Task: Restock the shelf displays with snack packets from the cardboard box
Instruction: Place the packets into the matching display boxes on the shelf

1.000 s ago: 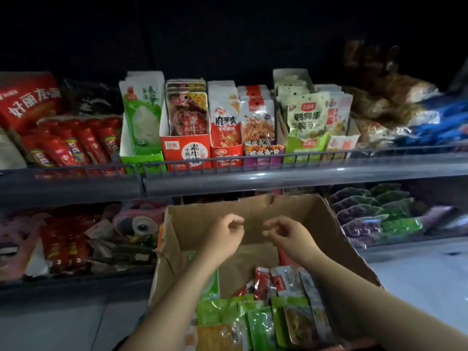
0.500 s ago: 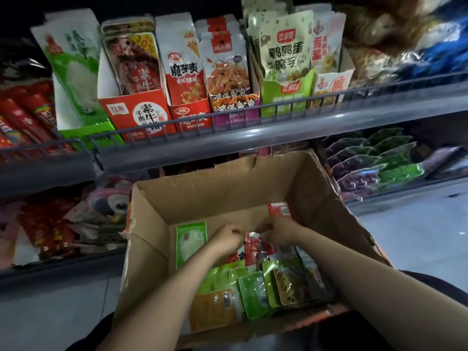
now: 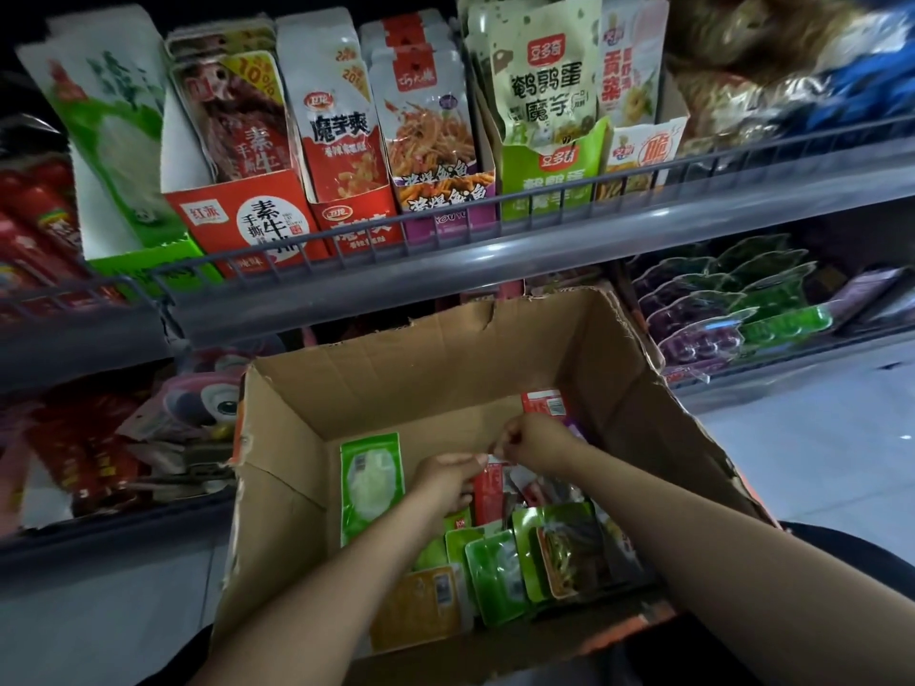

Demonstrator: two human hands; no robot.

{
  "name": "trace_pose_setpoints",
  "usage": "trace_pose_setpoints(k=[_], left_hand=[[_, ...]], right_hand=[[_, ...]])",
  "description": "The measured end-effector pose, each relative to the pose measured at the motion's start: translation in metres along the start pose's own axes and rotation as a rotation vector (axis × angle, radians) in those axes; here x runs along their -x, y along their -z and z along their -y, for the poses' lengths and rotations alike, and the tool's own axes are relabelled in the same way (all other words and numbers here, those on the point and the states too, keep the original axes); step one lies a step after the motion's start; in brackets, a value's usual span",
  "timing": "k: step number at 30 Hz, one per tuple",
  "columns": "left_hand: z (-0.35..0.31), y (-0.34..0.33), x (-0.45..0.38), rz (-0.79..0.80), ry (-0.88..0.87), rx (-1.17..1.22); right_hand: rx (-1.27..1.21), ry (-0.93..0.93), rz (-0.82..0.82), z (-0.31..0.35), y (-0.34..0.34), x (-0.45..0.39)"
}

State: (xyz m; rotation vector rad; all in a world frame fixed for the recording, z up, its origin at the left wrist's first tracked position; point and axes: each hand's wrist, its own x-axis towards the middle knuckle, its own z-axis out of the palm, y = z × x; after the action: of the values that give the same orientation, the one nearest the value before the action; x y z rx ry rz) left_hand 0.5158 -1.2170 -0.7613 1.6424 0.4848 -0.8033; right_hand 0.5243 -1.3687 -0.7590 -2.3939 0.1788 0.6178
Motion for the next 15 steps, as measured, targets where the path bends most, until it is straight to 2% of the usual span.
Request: trace_pose_setpoints(k=[4,8,12,15], left_hand=[[-0.02,0.006,0.006,-0.024,0.001,0.191],[-0.047,0.014,0.027,-0.001,-0.114,0.312],[-0.067,0.023,0.058,0.001,-0.327,0.292],[-0.075,0.026,0.081,-0.028,-0.462,0.194]], right_hand=[[-0.17,0.031,-0.069,0.02,0.019,0.011],[-0.391,0.056,-0.111,0.046,0.048,0.033],[-0.566,0.065,-0.055,0.062,0.067,0.054],[-0.665,0.125,-0.059,0.067,0.073,0.067]])
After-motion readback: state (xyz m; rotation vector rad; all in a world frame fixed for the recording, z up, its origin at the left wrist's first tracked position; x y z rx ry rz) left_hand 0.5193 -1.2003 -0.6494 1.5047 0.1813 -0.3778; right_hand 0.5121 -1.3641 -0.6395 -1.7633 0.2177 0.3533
